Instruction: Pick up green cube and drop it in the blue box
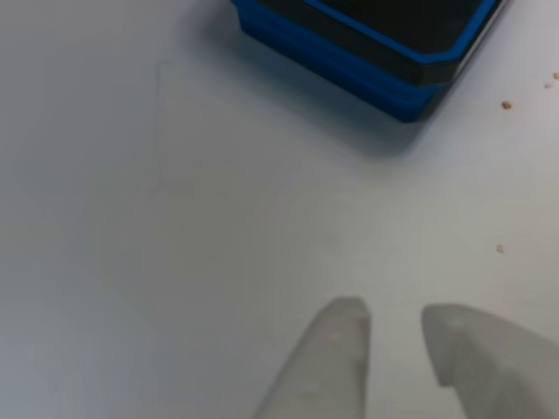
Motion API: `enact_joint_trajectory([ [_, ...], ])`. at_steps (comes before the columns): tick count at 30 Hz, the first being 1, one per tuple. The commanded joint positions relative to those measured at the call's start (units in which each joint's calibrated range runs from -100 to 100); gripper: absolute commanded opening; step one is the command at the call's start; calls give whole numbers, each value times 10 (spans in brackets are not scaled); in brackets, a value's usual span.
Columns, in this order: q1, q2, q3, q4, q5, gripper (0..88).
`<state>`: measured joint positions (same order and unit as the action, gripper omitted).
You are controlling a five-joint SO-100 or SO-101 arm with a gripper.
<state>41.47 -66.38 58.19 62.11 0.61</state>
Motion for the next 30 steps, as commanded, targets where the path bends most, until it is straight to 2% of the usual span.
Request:
enact_joint_trajectory([
  [1, -43, -134, 87, -5, -1, 14],
  [13, -147, -289, 197, -14, -1, 14],
  [25, -218, -299, 348, -242, -1, 14],
  [30, -254, -300, 394, -292, -1, 14],
])
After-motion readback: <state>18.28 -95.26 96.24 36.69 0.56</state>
